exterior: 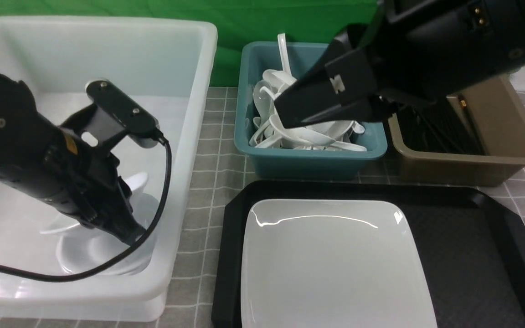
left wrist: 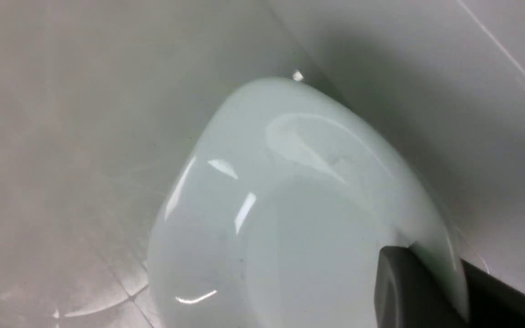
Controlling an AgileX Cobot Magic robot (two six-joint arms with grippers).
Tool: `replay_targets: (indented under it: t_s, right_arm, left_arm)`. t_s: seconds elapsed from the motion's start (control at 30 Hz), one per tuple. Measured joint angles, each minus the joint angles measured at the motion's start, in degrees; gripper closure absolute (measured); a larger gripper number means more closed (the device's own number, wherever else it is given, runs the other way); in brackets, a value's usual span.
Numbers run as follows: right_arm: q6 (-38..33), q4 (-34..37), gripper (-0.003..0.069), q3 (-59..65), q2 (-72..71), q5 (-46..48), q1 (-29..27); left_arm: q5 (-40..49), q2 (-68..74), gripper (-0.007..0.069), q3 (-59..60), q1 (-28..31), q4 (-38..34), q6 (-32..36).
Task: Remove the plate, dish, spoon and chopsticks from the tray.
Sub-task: Use the left arm to put the small plate into the large storage box on the left
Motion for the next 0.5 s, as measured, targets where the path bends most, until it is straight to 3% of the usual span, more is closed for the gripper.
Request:
replay_targets:
  t_s: [0.1, 0.27, 0.37, 0.5]
  right_arm:
    - [0.00, 0.18, 0.0631, -0.92, 1.29, 0.77, 0.00]
    - [-0.32, 0.13, 0.0631, -0.91, 2.16, 1.00, 0.00]
    - [-0.62, -0.30, 0.0631, -0.91, 2.20, 1.00, 0.00]
    - [-0.89, -1.03, 0.0631, -0.91, 2.20, 1.46, 0.00]
  left_arm:
    - [-0.50, 1.15, 0.0524, 0.00, 0.00, -0.63, 0.23]
    - [-0.46, 1.95, 0.0316, 0.06, 0.00, -0.63, 0.11]
    - [0.66, 1.89, 0.0169, -0.77, 0.00, -0.63, -4.07]
    - [3.79, 0.92, 0.0073, -3.15, 0.00, -0.94, -10.96]
